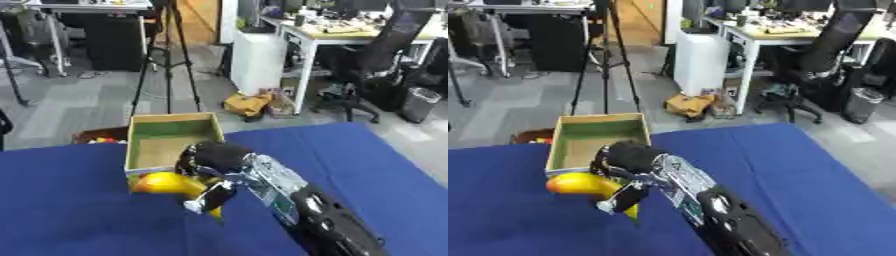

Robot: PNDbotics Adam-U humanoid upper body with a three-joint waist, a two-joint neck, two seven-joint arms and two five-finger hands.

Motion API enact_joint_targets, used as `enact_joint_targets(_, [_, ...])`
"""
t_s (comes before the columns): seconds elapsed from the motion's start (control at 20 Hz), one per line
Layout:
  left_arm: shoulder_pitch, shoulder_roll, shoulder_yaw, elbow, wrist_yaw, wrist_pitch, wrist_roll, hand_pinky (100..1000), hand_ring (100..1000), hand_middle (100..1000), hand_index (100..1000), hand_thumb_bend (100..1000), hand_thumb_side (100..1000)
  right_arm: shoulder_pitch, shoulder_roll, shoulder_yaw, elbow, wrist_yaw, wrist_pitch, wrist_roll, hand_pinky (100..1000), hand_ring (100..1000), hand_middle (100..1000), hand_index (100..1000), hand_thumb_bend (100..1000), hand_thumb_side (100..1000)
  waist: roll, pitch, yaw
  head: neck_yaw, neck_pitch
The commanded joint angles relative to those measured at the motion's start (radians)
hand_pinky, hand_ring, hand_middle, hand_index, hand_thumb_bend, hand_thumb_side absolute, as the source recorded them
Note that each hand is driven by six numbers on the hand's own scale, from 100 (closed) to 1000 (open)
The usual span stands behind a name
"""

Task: Pick up objects on the table and place them in the box.

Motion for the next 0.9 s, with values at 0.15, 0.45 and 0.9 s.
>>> enact_joint_targets(0.15, [-0.006, 0.010, 0.001, -0.020, -0.005, -0.002, -0.002, 472, 669, 648, 864, 100, 990, -0.022, -0.042, -0.002, -0.053, -0.038, 0.026, 0.001, 434, 527, 469, 529, 100, 547, 0.002, -0.025, -0.003, -0.005, 0.005])
enact_joint_targets(0.45, [-0.005, 0.010, -0.002, -0.020, -0.008, -0.003, -0.005, 474, 670, 649, 864, 100, 989, -0.034, -0.064, -0.009, -0.080, -0.083, 0.048, -0.004, 428, 516, 461, 522, 100, 554, -0.002, -0.036, -0.005, -0.007, 0.003])
enact_joint_targets(0.9, [-0.006, 0.011, -0.003, -0.020, -0.007, -0.003, -0.006, 473, 669, 648, 864, 100, 990, -0.069, -0.113, -0.034, -0.103, -0.169, 0.090, -0.018, 417, 504, 440, 522, 100, 556, -0.005, -0.036, 0.003, -0.018, -0.009])
